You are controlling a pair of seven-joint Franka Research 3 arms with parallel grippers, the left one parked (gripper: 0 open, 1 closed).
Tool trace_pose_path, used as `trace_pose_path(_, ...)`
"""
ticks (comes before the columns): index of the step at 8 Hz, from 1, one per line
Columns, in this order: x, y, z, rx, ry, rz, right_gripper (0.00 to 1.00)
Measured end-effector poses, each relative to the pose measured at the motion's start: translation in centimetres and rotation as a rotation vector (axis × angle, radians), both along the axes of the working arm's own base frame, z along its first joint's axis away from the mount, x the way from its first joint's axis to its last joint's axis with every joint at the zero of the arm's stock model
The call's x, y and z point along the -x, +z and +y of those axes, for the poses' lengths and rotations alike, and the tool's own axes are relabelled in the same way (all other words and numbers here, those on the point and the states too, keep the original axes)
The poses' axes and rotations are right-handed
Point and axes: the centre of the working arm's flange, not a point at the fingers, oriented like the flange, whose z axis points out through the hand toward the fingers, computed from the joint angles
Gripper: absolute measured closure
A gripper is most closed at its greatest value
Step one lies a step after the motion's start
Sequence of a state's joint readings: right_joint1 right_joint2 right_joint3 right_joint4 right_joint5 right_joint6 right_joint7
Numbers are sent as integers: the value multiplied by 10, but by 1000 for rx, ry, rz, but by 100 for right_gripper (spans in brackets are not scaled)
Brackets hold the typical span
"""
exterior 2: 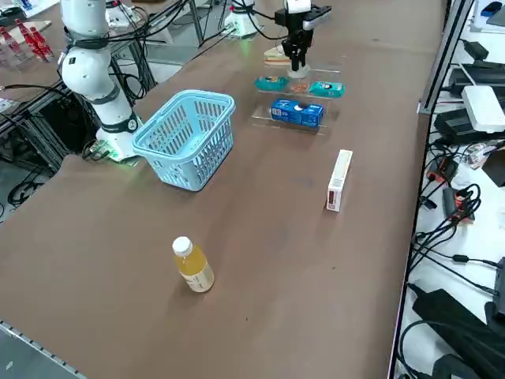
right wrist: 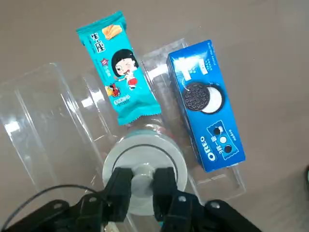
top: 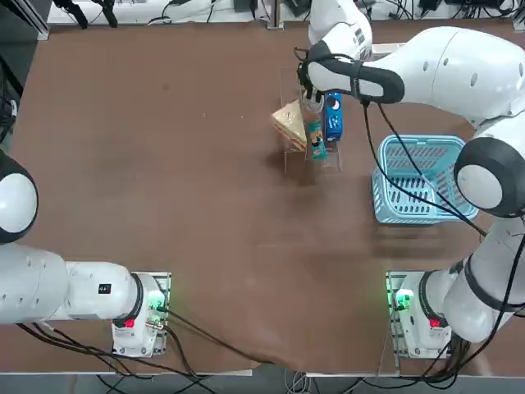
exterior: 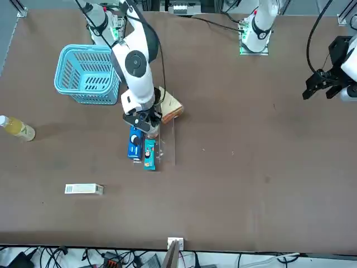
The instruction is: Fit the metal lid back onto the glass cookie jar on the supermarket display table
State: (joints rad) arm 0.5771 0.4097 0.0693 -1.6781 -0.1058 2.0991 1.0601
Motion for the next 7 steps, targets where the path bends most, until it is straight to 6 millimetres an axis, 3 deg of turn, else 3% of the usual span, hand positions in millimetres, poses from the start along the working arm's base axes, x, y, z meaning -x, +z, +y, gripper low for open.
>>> trace_pose_path(7,5,-2,8,41,9,-31,72)
